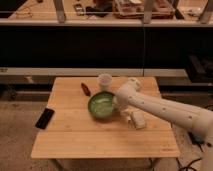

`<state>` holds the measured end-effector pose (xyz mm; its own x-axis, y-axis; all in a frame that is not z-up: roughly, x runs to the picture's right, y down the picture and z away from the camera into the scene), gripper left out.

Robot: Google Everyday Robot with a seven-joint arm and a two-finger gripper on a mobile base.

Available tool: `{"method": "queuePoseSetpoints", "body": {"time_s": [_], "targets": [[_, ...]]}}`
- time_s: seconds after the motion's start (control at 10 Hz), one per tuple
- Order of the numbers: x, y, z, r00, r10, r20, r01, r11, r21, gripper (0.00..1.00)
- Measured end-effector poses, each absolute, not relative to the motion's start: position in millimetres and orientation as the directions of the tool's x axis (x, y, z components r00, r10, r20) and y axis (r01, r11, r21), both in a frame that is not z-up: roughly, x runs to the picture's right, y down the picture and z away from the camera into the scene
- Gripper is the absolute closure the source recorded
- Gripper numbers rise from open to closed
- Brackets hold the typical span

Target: Drag the ceramic bowl in a circle

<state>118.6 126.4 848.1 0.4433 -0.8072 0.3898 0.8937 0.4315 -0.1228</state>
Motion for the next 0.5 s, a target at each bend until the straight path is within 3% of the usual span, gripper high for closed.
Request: {"method": "queuePoseSetpoints", "body": {"time_s": [0.2, 0.5], "targets": [[145.8, 180.1, 802.6, 0.426, -0.807, 0.408, 0.905, 0.379, -0.196, 1.00], [81.0, 295.4, 731.5, 0.226, -0.790, 0.569, 0.974, 0.197, -0.112, 1.00]]}}
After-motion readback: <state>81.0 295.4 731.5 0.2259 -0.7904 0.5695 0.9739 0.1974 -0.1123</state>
